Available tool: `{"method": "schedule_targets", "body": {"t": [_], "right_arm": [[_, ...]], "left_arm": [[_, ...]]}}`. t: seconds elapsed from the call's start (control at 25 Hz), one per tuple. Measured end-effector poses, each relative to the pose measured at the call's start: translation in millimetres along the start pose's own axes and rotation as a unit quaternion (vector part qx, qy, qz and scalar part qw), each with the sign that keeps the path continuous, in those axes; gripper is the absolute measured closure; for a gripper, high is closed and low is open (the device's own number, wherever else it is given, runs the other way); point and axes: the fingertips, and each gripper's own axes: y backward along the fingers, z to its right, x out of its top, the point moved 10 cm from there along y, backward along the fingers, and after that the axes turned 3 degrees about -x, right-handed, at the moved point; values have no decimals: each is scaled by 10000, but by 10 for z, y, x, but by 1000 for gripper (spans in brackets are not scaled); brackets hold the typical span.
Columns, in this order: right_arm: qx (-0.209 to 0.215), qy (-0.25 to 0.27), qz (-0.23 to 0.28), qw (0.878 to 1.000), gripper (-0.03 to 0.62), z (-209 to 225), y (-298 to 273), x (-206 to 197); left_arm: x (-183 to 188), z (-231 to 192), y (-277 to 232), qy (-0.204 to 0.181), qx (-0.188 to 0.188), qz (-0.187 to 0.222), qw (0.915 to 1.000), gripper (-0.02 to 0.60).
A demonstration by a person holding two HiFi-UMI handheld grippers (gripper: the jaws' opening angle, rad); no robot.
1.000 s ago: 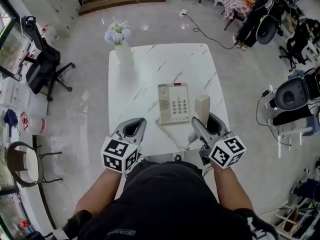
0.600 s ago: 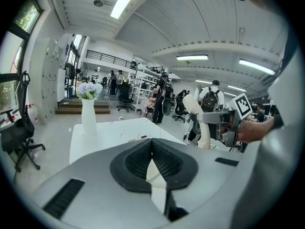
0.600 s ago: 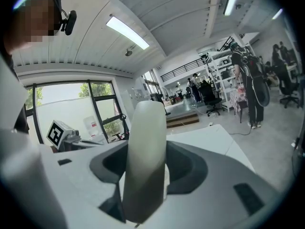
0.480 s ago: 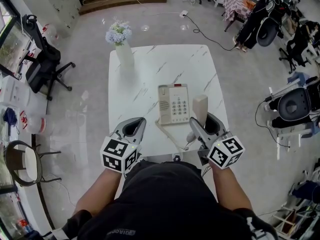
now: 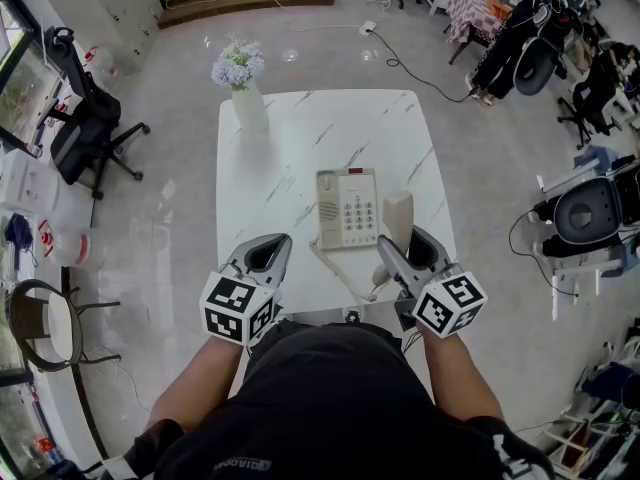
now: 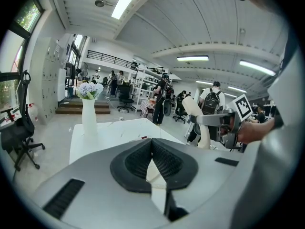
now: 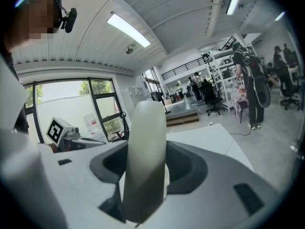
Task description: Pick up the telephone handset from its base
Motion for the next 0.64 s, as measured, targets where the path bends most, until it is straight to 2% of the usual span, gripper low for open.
{"method": "schedule_targets", "body": {"t": [0.64], "right_arm": [[17,-4,-56,10000,373,-2,-65,-6]], "left_arm": [[-6,-46,6,32,27,3,10000,578]]}}
